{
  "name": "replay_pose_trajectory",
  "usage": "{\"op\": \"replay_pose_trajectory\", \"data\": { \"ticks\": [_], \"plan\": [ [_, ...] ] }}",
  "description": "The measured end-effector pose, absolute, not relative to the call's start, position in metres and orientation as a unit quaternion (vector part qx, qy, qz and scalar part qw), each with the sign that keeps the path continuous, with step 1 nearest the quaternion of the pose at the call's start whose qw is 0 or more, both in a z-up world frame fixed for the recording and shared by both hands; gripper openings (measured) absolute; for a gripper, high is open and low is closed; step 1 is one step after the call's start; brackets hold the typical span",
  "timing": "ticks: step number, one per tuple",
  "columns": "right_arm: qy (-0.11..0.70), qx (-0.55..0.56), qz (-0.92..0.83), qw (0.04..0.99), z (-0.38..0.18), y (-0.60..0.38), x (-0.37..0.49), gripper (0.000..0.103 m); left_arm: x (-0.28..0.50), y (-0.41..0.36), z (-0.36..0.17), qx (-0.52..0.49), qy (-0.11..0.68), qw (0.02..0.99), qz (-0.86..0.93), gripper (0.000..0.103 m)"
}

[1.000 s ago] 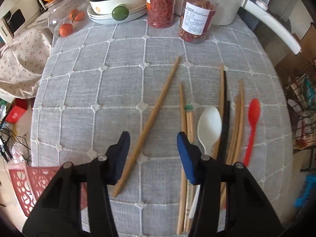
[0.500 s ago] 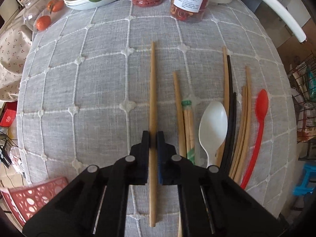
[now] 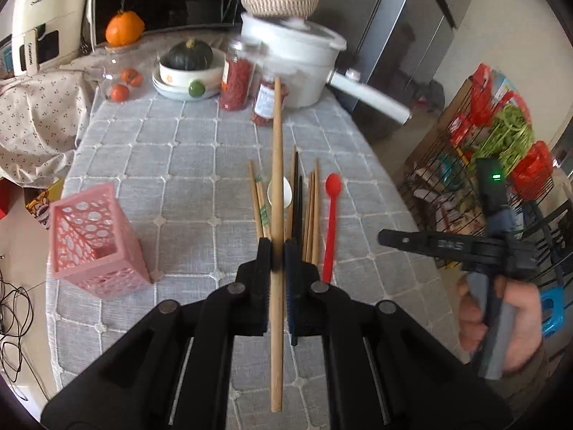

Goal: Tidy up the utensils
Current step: 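Grasp the red spoon with the right tool while the left tool lifts its chopstick, then lower the chopstick into the pink holder with the left tool while the right tool carries the red spoon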

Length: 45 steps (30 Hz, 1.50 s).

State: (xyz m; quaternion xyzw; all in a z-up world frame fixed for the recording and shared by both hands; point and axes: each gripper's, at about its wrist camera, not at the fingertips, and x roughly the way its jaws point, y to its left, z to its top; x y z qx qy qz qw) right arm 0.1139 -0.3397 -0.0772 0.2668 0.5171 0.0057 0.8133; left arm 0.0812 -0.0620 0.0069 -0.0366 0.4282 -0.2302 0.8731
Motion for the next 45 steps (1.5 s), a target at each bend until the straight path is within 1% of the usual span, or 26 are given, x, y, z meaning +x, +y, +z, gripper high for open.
{"op": "replay_pose_trajectory", "data": {
  "ticks": [1,3,5,9,14,15,17,18,19,22,26,31,35,39,42,45],
  "plan": [
    [0.526,0.268,0.01,0.807,-0.082,-0.338,0.123,0.046,0.087,-0.056,0.01,-0.041,0.412,0.88,-0.231,0.008],
    [0.547,0.276,0.029,0.79,-0.095,-0.337,0.14,0.042,0.095,-0.042,0.015,-0.056,0.383,0.893,-0.23,0.008],
    [0.559,0.284,0.044,0.778,-0.104,-0.336,0.157,0.042,0.102,-0.029,0.017,-0.069,0.367,0.899,-0.229,0.008],
    [0.572,0.278,0.02,0.772,-0.117,-0.338,0.183,0.042,0.112,-0.006,0.015,-0.092,0.355,0.903,-0.225,0.008],
    [0.579,0.286,0.003,0.763,-0.126,-0.339,0.216,0.042,0.105,0.012,0.015,-0.106,0.325,0.912,-0.227,0.008],
    [0.582,0.28,-0.003,0.763,-0.129,-0.338,0.222,0.04,0.104,0.015,0.015,-0.108,0.319,0.914,-0.227,0.008],
    [0.58,0.257,-0.018,0.773,-0.128,-0.331,0.232,0.035,0.106,0.02,0.015,-0.11,0.312,0.915,-0.23,0.008],
    [0.581,0.245,-0.026,0.775,-0.127,-0.327,0.235,0.017,0.107,0.023,0.015,-0.109,0.31,0.917,-0.227,0.008],
    [0.586,0.238,-0.028,0.774,-0.129,-0.325,0.239,0.008,0.108,0.026,0.014,-0.111,0.309,0.917,-0.226,0.008],
    [0.589,0.214,-0.039,0.778,-0.125,-0.312,0.239,0.008,0.113,0.036,0.012,-0.126,0.312,0.914,-0.224,0.008],
    [0.556,0.185,-0.044,0.809,-0.098,-0.301,0.234,0.007,0.113,0.048,0.015,-0.143,0.304,0.915,-0.222,0.008],
    [0.51,0.19,-0.004,0.839,-0.067,-0.289,0.221,0.008,0.112,0.059,0.018,-0.161,0.292,0.918,-0.214,0.008],
    [0.432,0.2,0.06,0.877,-0.027,-0.267,0.204,0.008,0.117,0.067,0.022,-0.169,0.276,0.923,-0.207,0.008],
    [0.333,0.218,0.125,0.909,0.008,-0.246,0.18,0.008,0.132,0.078,0.033,-0.174,0.23,0.938,-0.191,0.008],
    [0.288,0.207,0.148,0.923,0.024,-0.223,0.171,0.008,0.143,0.079,0.031,-0.165,0.2,0.952,-0.164,0.008],
    [0.264,0.211,0.164,0.927,0.032,-0.211,0.163,0.008,0.151,0.076,0.017,-0.14,0.186,0.963,-0.134,0.008]
  ]
}}
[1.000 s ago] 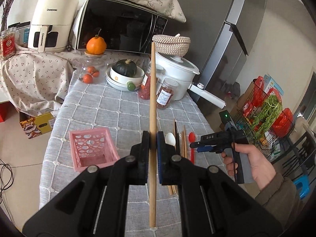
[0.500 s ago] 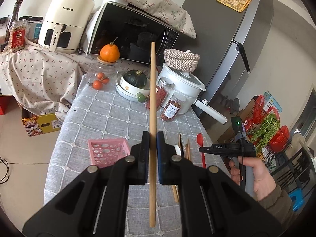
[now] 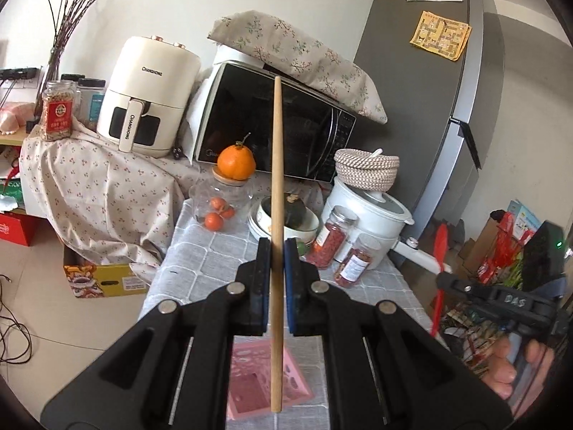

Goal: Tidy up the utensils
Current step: 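Lower the chopstick into the pink holder with the left tool while the right tool carries the red spoon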

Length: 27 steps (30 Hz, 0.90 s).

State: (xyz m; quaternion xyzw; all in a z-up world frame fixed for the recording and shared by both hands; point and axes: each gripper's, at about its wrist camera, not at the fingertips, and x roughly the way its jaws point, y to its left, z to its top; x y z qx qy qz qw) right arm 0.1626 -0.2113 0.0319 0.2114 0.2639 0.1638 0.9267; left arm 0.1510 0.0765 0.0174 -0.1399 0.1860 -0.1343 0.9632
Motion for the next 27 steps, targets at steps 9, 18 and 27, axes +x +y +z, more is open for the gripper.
{"op": "replay_pose_trajectory", "data": {
  "ticks": [9,18,27],
  "plan": [
    [0.245,0.172,0.185,0.936,0.029,-0.171,0.147,0.008,0.159,0.079,-0.003,-0.12,0.178,0.972,-0.095,0.008],
    [0.242,0.152,0.184,0.941,0.021,-0.157,0.138,0.008,0.17,0.065,-0.03,-0.102,0.269,0.955,-0.078,0.008],
    [0.217,0.158,0.177,0.947,0.026,-0.14,0.143,0.008,0.163,0.091,-0.023,-0.168,0.306,0.931,-0.106,0.019]
  ]
}}
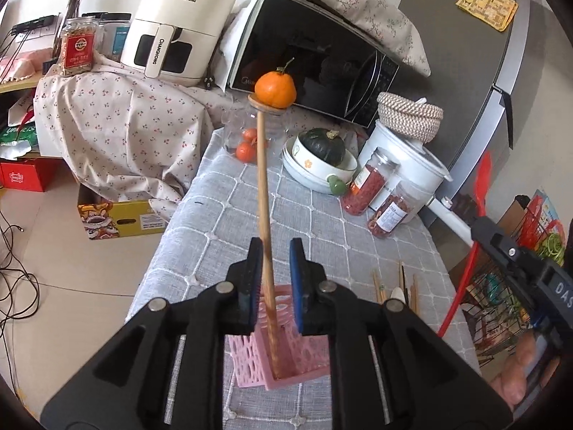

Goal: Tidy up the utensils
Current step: 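Lower the chopstick into the pink holder with the left tool while the right tool carries the red spoon, then drop the red spoon into the pink holder with the right tool while the left tool releases its chopstick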

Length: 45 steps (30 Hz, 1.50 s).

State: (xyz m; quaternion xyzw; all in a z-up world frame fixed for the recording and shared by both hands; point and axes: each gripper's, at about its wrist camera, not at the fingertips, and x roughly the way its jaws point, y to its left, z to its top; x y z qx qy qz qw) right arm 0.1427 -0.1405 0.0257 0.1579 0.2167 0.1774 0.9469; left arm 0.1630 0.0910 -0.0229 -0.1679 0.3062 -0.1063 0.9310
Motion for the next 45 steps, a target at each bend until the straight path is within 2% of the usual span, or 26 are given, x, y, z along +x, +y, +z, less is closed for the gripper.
{"op": "replay_pose_trajectory", "data": {
  "ticks": [7,11,18,27,30,36,39,42,45],
  "plan": [
    [0.189,0.157,0.169,0.954,0.032,-0.113,0.146,0.008,0.159,0.109,-0.008,-0.209,0.307,0.92,-0.127,0.033],
    [0.155,0.199,0.184,0.95,0.045,-0.104,0.153,0.008,0.155,0.125,-0.006,-0.232,0.308,0.914,-0.123,0.039],
    [0.182,0.149,0.167,0.957,0.022,-0.067,0.177,0.008,0.164,0.137,-0.022,-0.228,0.371,0.897,-0.079,0.04],
    [0.239,0.131,0.169,0.947,-0.014,-0.061,0.188,0.009,0.162,0.136,-0.021,-0.233,0.379,0.892,-0.084,0.04],
    [0.284,0.096,0.186,0.936,-0.017,-0.055,0.189,0.021,0.16,0.136,-0.015,-0.234,0.372,0.894,-0.083,0.04],
    [0.3,0.065,0.165,0.937,0.008,-0.092,0.169,0.025,0.149,0.115,0.004,-0.217,0.355,0.902,-0.113,0.04],
    [0.312,0.052,0.137,0.939,0.014,-0.127,0.161,0.037,0.142,0.098,0.01,-0.201,0.355,0.904,-0.131,0.04],
    [0.322,0.053,0.113,0.938,0.019,-0.167,0.15,0.044,0.138,0.075,0.012,-0.182,0.364,0.901,-0.154,0.04],
    [0.332,0.072,0.079,0.937,0.018,-0.208,0.144,0.053,0.134,0.035,0.009,-0.123,0.382,0.901,-0.167,0.04]
  ]
}}
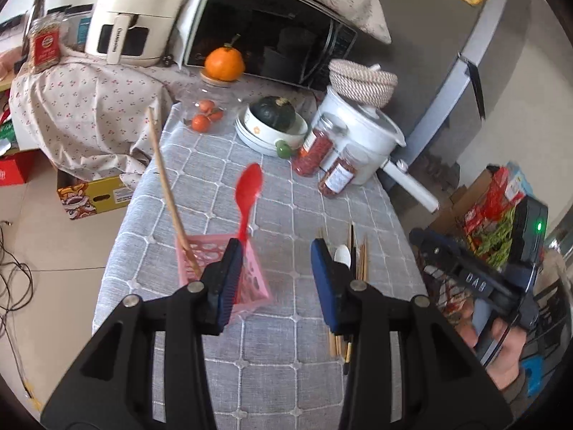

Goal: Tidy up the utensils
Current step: 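Drop the red spoon into the pink holder with the right tool while the left tool releases its chopstick, then grasp the white plastic spoon with the left tool while the right tool reaches toward the chopsticks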

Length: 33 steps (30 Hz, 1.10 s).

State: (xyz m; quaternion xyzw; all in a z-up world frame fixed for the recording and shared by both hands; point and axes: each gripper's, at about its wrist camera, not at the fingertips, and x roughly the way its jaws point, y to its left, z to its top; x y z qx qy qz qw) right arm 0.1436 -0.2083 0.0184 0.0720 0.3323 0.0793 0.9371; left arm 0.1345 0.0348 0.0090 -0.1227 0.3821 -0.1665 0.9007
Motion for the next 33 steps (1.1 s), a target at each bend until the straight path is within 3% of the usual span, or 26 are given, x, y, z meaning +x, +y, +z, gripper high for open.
{"op": "replay_pose_trajectory", "data": {
  "ticks": [8,16,27,33],
  "plan": [
    [0.416,0.173,0.023,0.892,-0.009,-0.286,0.152,0.054,0.145,-0.052,-0.027,-0.065,0.452,0.865,-0.207,0.04],
    [0.492,0.193,-0.025,0.848,-0.042,-0.313,0.16,0.054,0.174,-0.117,-0.071,-0.016,0.522,0.824,-0.221,0.04],
    [0.499,0.221,-0.033,0.837,-0.047,-0.324,0.163,0.054,0.206,-0.151,-0.102,0.011,0.543,0.809,-0.226,0.04],
    [0.506,0.219,-0.041,0.833,-0.053,-0.323,0.168,0.054,0.208,-0.159,-0.108,0.036,0.541,0.807,-0.234,0.02]
  ]
}}
